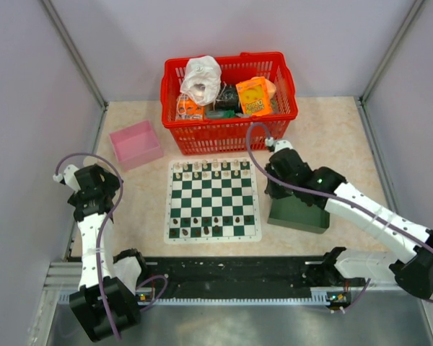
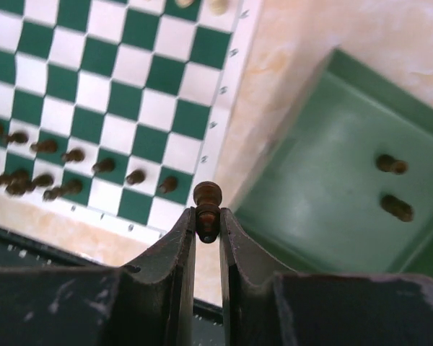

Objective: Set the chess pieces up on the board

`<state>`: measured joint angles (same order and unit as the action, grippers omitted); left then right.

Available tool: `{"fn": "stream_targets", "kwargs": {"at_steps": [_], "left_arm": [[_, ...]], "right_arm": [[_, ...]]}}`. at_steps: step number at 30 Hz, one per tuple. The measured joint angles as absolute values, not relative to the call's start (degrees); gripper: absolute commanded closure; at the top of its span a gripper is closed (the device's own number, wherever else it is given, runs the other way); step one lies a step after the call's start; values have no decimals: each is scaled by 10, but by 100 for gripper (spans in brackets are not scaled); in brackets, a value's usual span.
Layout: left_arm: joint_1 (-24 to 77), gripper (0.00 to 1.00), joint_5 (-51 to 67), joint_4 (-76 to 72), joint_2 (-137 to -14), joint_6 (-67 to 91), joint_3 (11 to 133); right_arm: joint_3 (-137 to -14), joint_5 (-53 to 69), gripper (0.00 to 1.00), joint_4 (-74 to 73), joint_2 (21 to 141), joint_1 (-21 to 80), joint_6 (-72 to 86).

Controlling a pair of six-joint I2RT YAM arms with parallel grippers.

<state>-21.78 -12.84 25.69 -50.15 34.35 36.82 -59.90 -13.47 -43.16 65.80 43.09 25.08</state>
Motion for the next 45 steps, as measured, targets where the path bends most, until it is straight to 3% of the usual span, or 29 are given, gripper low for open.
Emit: {"fn": "stream_targets", "kwargs": {"at_steps": [16, 24, 45], "left_arm": [[-218, 1, -129, 257, -500, 343, 368], [-218, 1, -130, 257, -500, 343, 368], [-218, 1, -129, 257, -500, 341, 368]], "right_arm": [[-599, -126, 85, -356, 866, 672, 310], [-600, -135, 85, -321, 927, 682, 314], [-601, -135, 80, -293, 955, 682, 313]]}}
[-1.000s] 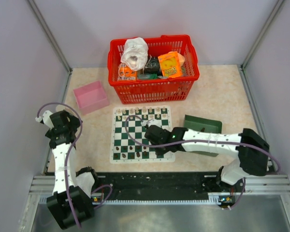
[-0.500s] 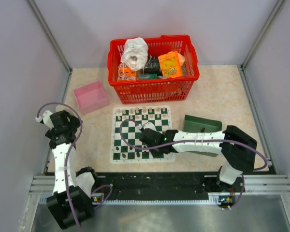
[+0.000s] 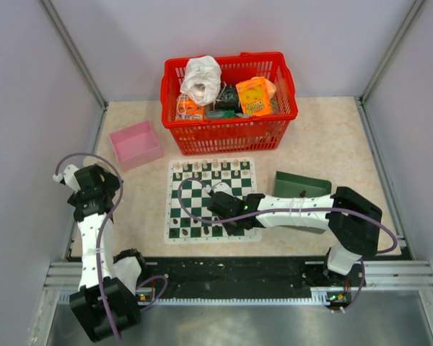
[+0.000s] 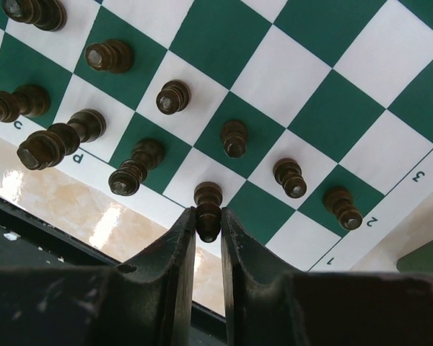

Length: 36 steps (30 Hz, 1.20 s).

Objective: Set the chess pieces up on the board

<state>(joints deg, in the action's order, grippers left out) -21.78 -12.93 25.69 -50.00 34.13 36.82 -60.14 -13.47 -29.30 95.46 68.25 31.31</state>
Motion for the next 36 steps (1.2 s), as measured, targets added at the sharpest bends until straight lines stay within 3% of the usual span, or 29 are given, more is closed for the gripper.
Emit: {"fn": "stream_targets", "kwargs": {"at_steps": [23, 26, 32, 36], "left_arm": [[-218, 1, -129, 257, -500, 341, 368], [-218, 1, -129, 257, -500, 341, 368], [-218, 1, -129, 257, -500, 341, 368], [-218, 1, -128, 257, -500, 342, 368]], "right_arm": [[-601, -134, 64, -293, 939, 682, 311], [-601, -153, 53, -308, 895, 682, 307], [-596, -224, 48, -322, 730, 660, 300], [-548, -234, 45, -322, 621, 519, 301]]}}
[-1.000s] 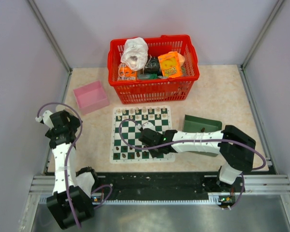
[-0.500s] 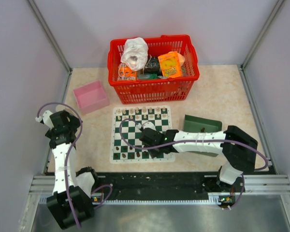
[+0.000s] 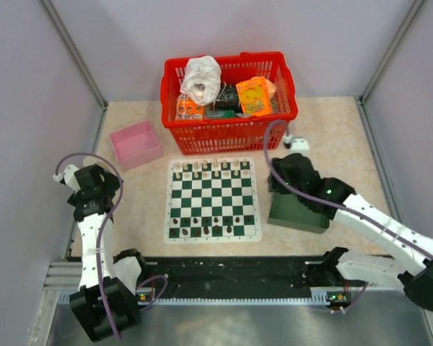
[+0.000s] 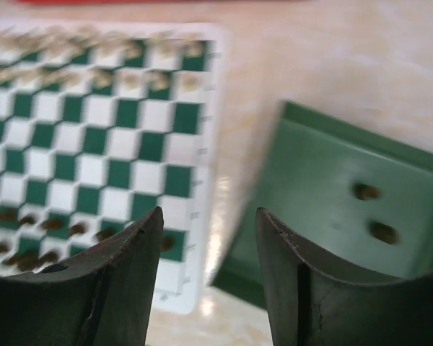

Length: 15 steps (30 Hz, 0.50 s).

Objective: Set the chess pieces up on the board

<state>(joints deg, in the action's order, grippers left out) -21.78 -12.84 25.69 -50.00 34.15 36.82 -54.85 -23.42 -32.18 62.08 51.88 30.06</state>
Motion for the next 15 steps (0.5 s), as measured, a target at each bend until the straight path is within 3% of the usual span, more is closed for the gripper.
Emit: {"fn": "stream_targets", "kwargs": {"at_steps": [3, 7, 15], "left_arm": [[-218, 1, -128, 257, -500, 342, 368], [-218, 1, -128, 257, -500, 342, 368], [-218, 1, -128, 257, -500, 342, 368]], "right_arm": [[-497, -230, 44, -330, 580, 377, 300], [-449, -197, 44, -344, 574, 265, 286], [-430, -163, 43, -347, 619, 197, 284]]}}
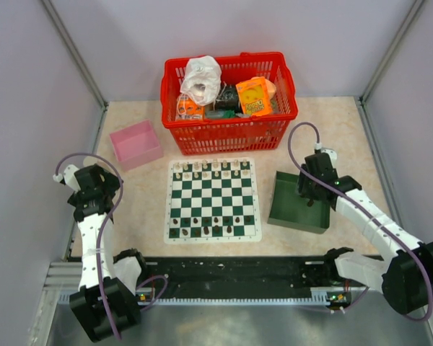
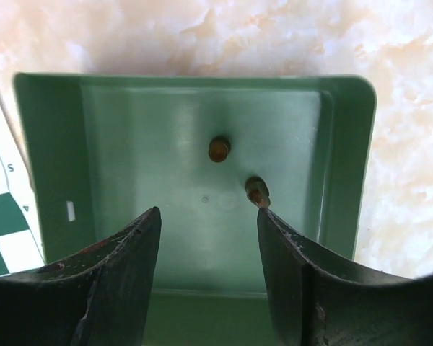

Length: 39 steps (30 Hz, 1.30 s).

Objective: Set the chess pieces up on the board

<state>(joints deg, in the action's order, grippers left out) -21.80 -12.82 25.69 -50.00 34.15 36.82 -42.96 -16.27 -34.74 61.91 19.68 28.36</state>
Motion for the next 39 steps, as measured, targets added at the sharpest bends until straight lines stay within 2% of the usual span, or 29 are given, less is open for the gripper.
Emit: {"fn": "stream_targets", "kwargs": {"at_steps": [11, 27, 39], "left_arm": [[-218, 1, -128, 257, -500, 342, 368], [-218, 1, -128, 257, -500, 342, 368], [-218, 1, -126, 257, -502, 342, 368]], "right_arm": [[-396, -169, 44, -335, 625, 168, 296], [-352, -158, 60, -273, 672, 134, 304], [-342, -146, 65, -249, 679, 133, 295]]}}
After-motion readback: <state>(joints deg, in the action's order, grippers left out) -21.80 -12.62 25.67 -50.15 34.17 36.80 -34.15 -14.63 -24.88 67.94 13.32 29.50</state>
